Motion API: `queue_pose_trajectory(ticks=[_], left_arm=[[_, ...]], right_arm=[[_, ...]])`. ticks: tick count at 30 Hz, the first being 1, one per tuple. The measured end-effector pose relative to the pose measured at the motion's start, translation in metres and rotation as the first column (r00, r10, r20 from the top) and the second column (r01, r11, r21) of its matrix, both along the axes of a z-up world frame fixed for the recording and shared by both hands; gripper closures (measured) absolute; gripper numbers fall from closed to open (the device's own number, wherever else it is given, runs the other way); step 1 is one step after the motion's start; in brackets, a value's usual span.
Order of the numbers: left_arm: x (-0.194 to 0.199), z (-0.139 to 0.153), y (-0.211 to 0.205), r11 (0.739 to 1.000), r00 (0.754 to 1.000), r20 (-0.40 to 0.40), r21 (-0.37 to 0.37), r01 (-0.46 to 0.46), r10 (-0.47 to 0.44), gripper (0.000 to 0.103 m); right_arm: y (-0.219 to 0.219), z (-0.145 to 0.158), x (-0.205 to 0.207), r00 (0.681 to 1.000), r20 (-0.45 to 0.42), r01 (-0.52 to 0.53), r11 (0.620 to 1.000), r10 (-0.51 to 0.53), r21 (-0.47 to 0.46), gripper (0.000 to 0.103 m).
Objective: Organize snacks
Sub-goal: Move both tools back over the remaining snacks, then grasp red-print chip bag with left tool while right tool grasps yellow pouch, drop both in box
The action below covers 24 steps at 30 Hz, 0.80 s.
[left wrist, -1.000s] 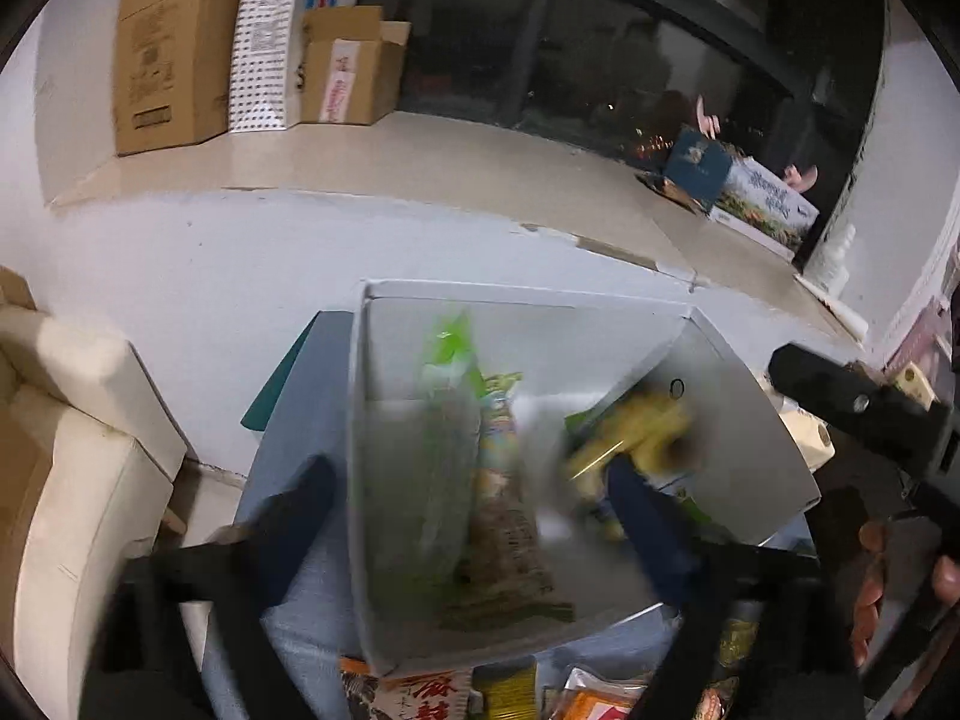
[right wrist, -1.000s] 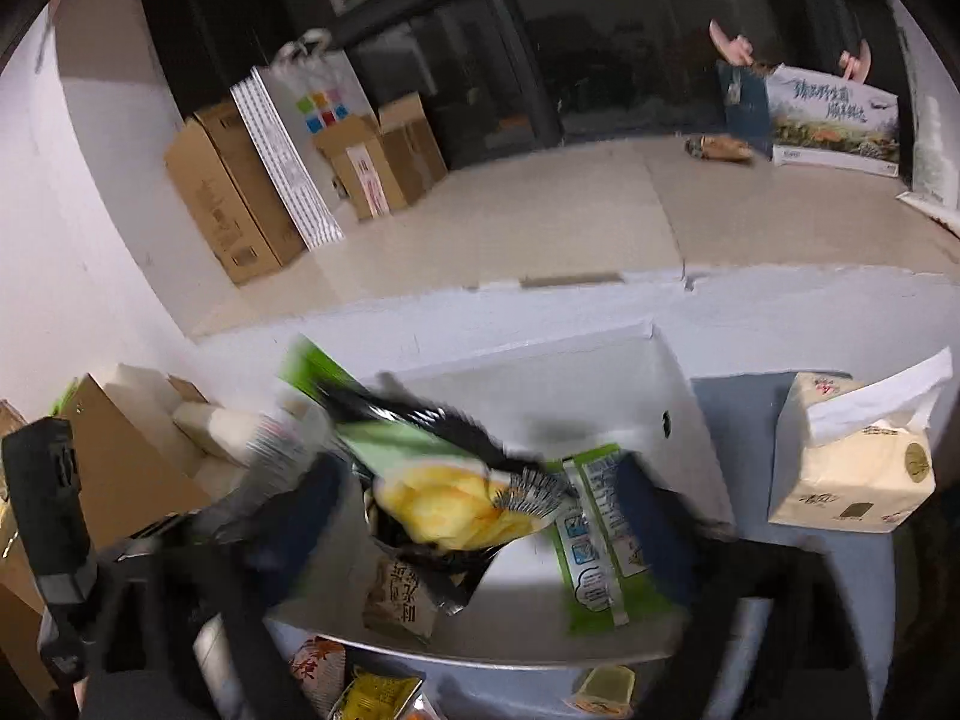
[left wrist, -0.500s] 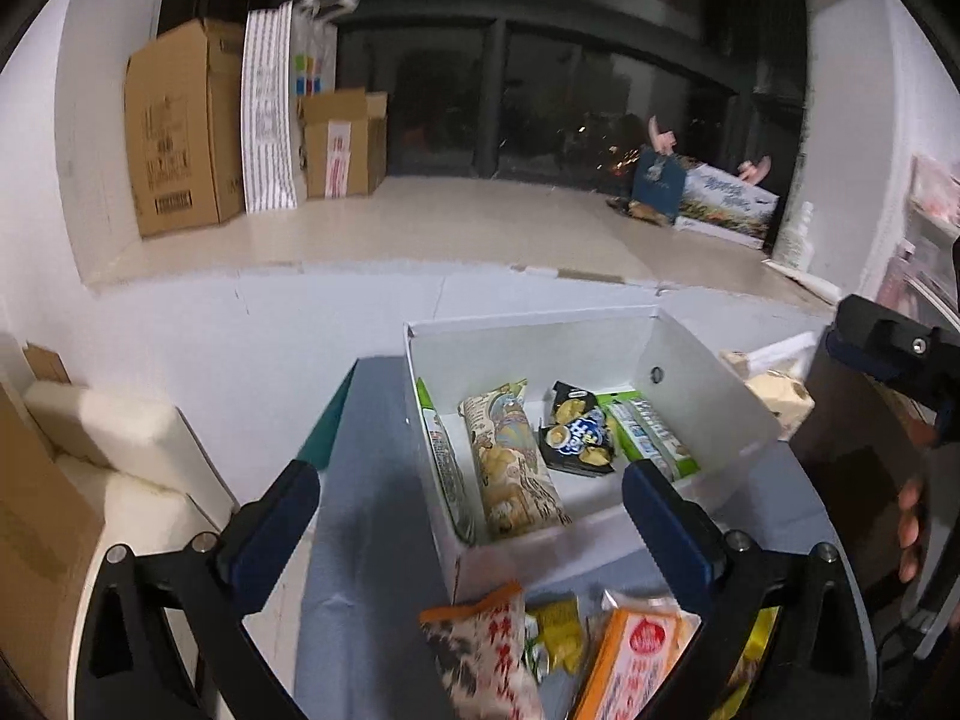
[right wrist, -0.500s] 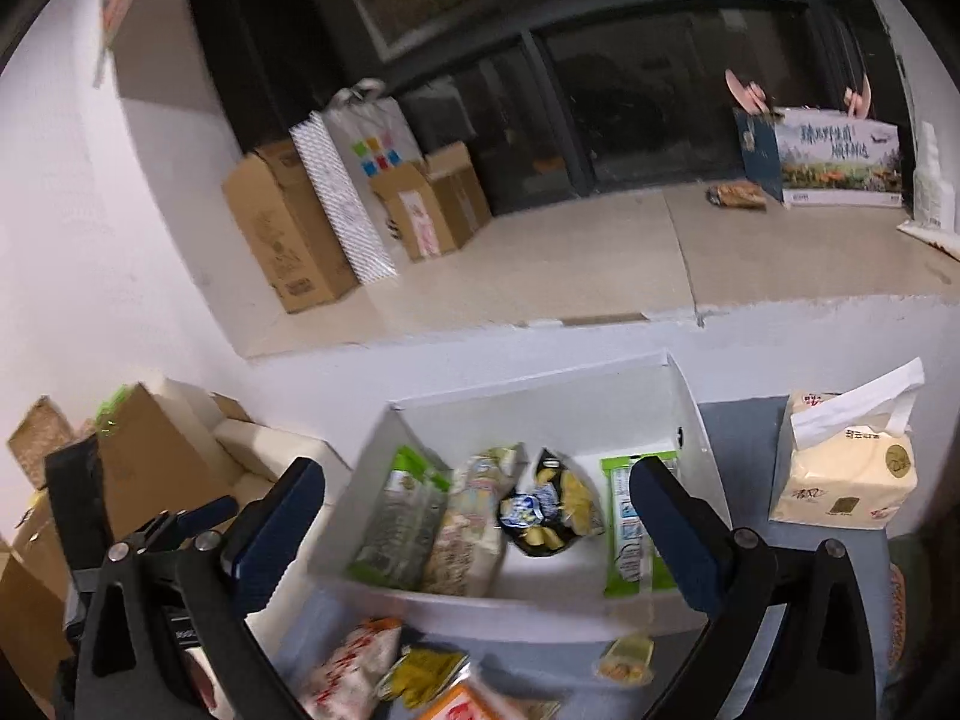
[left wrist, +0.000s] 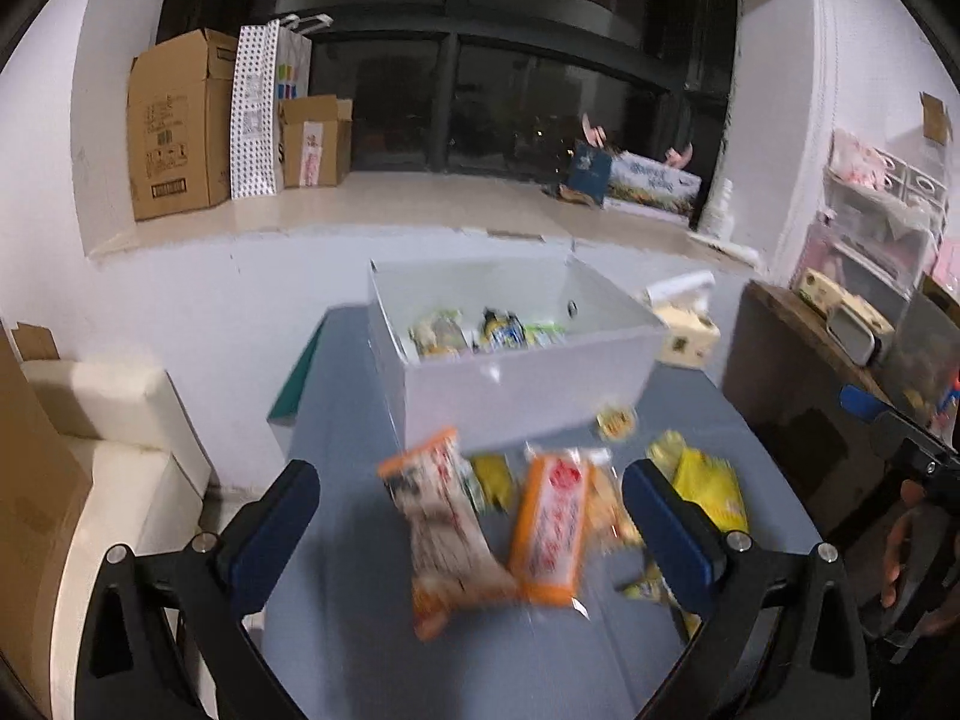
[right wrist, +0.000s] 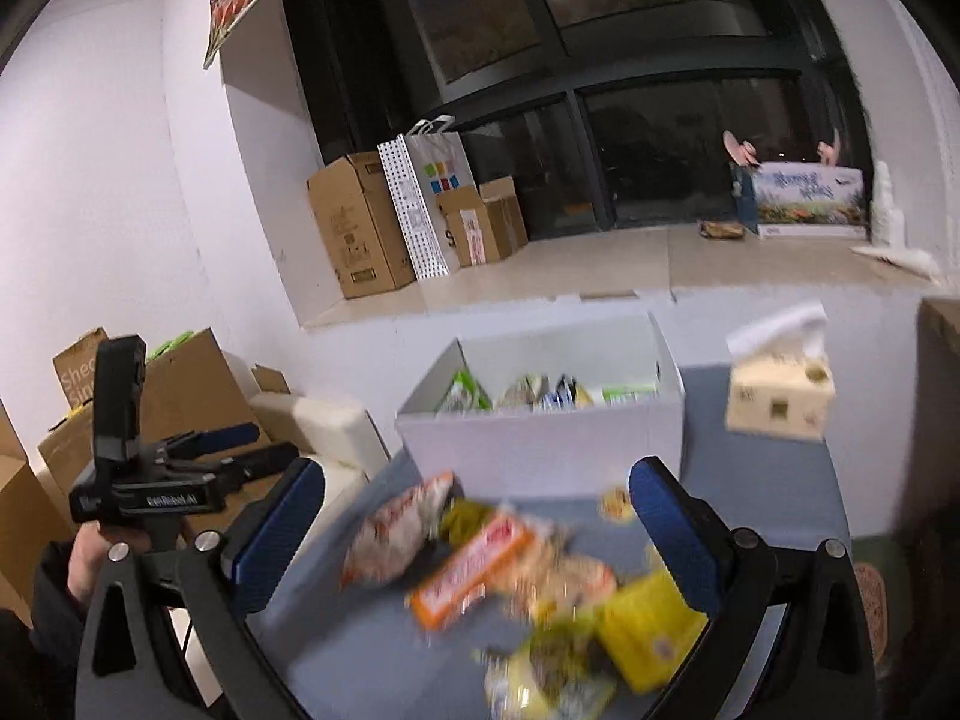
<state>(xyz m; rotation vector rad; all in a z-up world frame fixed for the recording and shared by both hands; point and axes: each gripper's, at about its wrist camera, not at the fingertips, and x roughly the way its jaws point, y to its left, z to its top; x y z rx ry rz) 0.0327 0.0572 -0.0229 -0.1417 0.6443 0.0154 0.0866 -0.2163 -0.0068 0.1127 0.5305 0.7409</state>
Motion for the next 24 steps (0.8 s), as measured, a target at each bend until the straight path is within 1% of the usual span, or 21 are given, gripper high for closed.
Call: queue_pose_trajectory(ticks=[4, 7, 9, 13, 14, 16, 19, 23, 24], left_arm=[[-0.01, -0.013, -0.009, 0.999, 0.999, -0.03, -0.019, 0.033, -0.033, 0.0], [-0.002, -0.024, -0.008, 1.0, 0.998, -0.066, -0.023, 0.02, -0.021, 0.0], [0.01, -0.033, -0.005, 0.999, 0.995, -0.098, -0.039, 0.001, -0.005, 0.0], [0.041, -0.057, 0.013, 0.99, 0.984, -0.178, -0.137, -0.031, 0.006, 0.0], [0.049, -0.064, 0.017, 0.988, 0.981, -0.194, -0.15, -0.04, 0.01, 0.0], [0.065, -0.079, 0.025, 0.984, 0.97, -0.243, -0.166, -0.069, 0.027, 0.0], [0.089, -0.102, 0.037, 0.969, 0.949, -0.313, -0.224, -0.109, 0.034, 0.0], [0.113, -0.124, 0.041, 0.967, 0.925, -0.379, -0.22, -0.126, 0.034, 0.001], [0.118, -0.129, 0.041, 0.969, 0.917, -0.399, -0.215, -0.126, 0.031, 0.004]], right_arm=[[-0.014, -0.009, -0.017, 1.0, -0.005, 0.008, 1.0, -0.009, -0.014, 0.0], [-0.022, -0.008, -0.024, 0.999, 0.019, 0.029, 1.0, -0.029, -0.008, 0.0], [-0.025, -0.007, -0.026, 0.999, 0.028, 0.041, 0.999, -0.041, -0.003, 0.0], [-0.025, -0.007, -0.025, 0.999, 0.027, 0.043, 0.999, -0.042, -0.007, 0.0], [-0.024, -0.008, -0.025, 0.999, 0.029, 0.043, 0.999, -0.042, -0.012, 0.0], [-0.023, -0.011, -0.024, 0.999, 0.025, 0.044, 0.999, -0.043, -0.022, 0.0], [-0.022, -0.014, -0.023, 0.999, 0.014, 0.053, 0.998, -0.052, -0.037, 0.0], [-0.023, -0.015, -0.023, 0.998, 0.009, 0.058, 0.997, -0.058, -0.042, 0.0], [-0.023, -0.016, -0.023, 0.998, 0.008, 0.056, 0.998, -0.056, -0.041, 0.0]])
